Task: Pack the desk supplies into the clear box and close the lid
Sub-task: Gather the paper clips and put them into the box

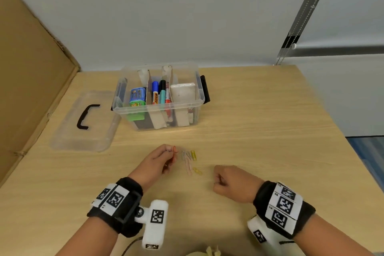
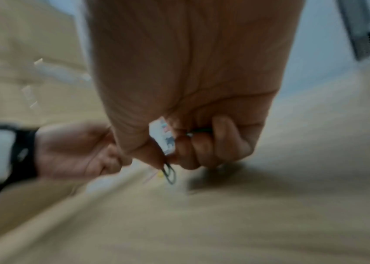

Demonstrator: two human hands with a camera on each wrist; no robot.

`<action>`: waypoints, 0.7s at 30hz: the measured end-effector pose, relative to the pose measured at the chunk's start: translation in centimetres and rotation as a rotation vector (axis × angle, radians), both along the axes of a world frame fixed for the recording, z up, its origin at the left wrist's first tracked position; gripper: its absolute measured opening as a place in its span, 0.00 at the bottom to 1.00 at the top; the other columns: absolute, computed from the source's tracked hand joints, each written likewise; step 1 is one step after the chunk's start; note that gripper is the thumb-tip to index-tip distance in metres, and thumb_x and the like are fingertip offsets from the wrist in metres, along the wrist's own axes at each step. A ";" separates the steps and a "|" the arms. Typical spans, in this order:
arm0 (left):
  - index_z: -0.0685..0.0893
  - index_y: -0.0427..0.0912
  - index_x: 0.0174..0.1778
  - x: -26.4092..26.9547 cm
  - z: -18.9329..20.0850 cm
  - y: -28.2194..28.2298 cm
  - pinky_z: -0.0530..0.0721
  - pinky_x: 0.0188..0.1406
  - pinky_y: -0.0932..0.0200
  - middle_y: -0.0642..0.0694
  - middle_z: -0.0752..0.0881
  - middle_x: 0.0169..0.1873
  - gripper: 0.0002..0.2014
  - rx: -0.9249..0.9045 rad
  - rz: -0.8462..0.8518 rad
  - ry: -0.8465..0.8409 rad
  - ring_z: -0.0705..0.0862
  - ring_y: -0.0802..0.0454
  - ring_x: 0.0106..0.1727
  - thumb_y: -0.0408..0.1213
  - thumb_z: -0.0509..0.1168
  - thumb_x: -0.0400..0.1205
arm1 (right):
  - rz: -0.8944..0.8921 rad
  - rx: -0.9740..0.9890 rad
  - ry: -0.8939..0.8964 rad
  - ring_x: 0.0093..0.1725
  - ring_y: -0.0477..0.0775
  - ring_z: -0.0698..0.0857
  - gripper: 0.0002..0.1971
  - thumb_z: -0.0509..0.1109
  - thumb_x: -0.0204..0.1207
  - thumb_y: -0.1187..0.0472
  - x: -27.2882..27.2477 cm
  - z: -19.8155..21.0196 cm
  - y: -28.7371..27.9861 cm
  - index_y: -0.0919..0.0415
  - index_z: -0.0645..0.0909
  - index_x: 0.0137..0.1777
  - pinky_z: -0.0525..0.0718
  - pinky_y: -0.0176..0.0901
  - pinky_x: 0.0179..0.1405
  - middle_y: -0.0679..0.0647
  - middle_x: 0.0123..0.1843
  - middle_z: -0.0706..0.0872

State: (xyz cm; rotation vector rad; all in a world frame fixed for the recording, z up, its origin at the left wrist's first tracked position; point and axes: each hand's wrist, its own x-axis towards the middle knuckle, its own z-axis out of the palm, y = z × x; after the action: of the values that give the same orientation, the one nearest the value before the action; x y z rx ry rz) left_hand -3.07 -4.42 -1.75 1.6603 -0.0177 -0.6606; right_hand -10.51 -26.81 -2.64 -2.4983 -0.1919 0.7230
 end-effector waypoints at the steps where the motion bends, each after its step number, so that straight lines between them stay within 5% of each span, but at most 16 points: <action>1: 0.79 0.38 0.48 0.1 -0.1 -0.1 0.69 0.30 0.62 0.48 0.77 0.30 0.13 -0.091 0.073 0.080 0.72 0.54 0.30 0.27 0.48 0.86 | -0.078 0.138 0.054 0.34 0.48 0.71 0.07 0.62 0.78 0.55 0.6 0.0 -0.4 0.54 0.70 0.39 0.68 0.37 0.32 0.46 0.34 0.74; 5: 0.77 0.37 0.45 0.5 -0.1 -0.5 0.67 0.31 0.57 0.45 0.73 0.28 0.13 -0.364 0.248 0.304 0.71 0.51 0.30 0.29 0.46 0.83 | -0.526 1.060 0.391 0.23 0.49 0.67 0.04 0.56 0.66 0.61 2.4 0.1 -1.4 0.59 0.70 0.34 0.63 0.36 0.19 0.55 0.30 0.70; 8: 0.77 0.41 0.42 0.6 -0.3 -1.0 0.66 0.28 0.60 0.50 0.70 0.26 0.12 -0.230 0.230 0.317 0.69 0.55 0.26 0.40 0.51 0.86 | -0.628 1.359 0.447 0.26 0.50 0.69 0.11 0.53 0.74 0.57 2.8 0.4 -1.3 0.60 0.72 0.36 0.66 0.38 0.20 0.55 0.32 0.73; 11: 0.80 0.44 0.40 0.3 -0.3 -1.6 0.69 0.31 0.62 0.54 0.73 0.28 0.12 0.321 -0.084 -0.078 0.70 0.58 0.28 0.47 0.59 0.85 | -0.715 1.148 0.363 0.25 0.48 0.67 0.13 0.54 0.81 0.58 3.4 0.2 -0.4 0.59 0.74 0.37 0.64 0.37 0.17 0.52 0.29 0.71; 14: 0.74 0.47 0.36 0.0 -1.1 -2.1 0.69 0.31 0.63 0.56 0.77 0.30 0.15 0.618 -0.236 -0.335 0.73 0.59 0.31 0.53 0.69 0.76 | -0.555 0.611 0.128 0.26 0.46 0.69 0.09 0.61 0.81 0.58 3.8 -0.2 0.8 0.58 0.76 0.40 0.70 0.40 0.24 0.49 0.29 0.72; 17: 0.74 0.48 0.41 0.2 -1.8 -2.1 0.71 0.31 0.65 0.57 0.78 0.34 0.15 0.764 -0.251 -0.415 0.76 0.59 0.35 0.52 0.71 0.75 | -0.284 0.207 -0.063 0.34 0.44 0.75 0.09 0.70 0.76 0.53 3.5 -0.6 2.1 0.56 0.75 0.49 0.75 0.39 0.37 0.43 0.34 0.75; 21: 0.76 0.46 0.45 0.8 -1.9 -1.4 0.75 0.41 0.60 0.52 0.82 0.40 0.09 0.771 -0.245 -0.431 0.80 0.53 0.42 0.46 0.67 0.79 | -0.172 -0.050 -0.141 0.43 0.54 0.81 0.11 0.64 0.80 0.51 3.6 -0.6 3.8 0.57 0.74 0.55 0.79 0.47 0.45 0.49 0.41 0.80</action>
State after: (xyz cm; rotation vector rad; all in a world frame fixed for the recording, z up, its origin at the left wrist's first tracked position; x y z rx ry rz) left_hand -2.25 -5.82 -3.60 2.5547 -0.3139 -0.5015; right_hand -6.89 -23.01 -3.27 -2.5763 -0.0082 0.4877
